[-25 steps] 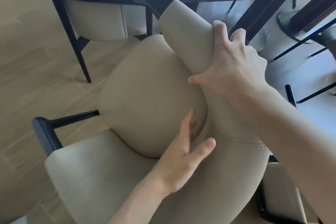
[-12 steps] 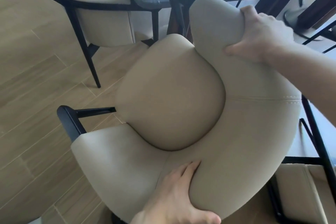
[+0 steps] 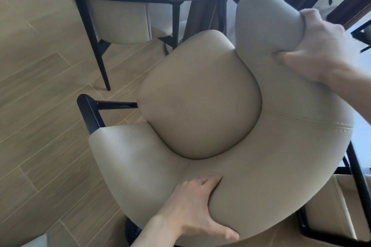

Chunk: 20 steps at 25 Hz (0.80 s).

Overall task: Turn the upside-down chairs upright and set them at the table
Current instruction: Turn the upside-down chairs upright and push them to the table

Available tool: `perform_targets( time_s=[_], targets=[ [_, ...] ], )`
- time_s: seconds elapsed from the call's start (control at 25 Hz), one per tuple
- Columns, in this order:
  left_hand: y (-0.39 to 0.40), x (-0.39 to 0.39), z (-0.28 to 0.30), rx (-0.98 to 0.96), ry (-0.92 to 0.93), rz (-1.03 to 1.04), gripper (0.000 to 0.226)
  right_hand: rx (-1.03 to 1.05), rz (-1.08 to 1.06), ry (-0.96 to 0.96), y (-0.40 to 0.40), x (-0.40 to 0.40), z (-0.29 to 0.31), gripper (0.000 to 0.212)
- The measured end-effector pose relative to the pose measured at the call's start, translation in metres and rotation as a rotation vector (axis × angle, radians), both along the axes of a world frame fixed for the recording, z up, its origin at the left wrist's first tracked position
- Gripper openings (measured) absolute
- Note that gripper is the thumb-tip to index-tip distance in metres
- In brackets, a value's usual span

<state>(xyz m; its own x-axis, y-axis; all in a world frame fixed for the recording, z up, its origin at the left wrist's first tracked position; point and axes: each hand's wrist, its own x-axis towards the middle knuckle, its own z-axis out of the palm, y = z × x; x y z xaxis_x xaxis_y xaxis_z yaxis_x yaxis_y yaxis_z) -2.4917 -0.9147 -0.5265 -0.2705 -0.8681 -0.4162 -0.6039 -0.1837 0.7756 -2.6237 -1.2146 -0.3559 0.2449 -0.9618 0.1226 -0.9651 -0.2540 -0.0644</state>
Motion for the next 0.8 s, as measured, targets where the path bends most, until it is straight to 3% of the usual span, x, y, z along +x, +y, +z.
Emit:
perform_targets(
  time_s=[0.28, 0.48, 0.8],
  targets=[
    [-0.008, -0.021, -0.003, -0.057, 0.027, 0.075, 0.122, 0.082, -0.120, -0.118, -0.010, -0.028, 0.006, 0.096],
    [-0.027, -0.015, -0.001, -0.053, -0.013, 0.092, 0.127, 0.073, -0.143, -0.102, -0.028, -0.040, 0.005, 0.090],
    [-0.070, -0.035, 0.012, -0.030, -0.107, 0.087, 0.117, 0.122, -0.090, -0.125, -0.087, -0.073, -0.006, 0.076]
  ],
)
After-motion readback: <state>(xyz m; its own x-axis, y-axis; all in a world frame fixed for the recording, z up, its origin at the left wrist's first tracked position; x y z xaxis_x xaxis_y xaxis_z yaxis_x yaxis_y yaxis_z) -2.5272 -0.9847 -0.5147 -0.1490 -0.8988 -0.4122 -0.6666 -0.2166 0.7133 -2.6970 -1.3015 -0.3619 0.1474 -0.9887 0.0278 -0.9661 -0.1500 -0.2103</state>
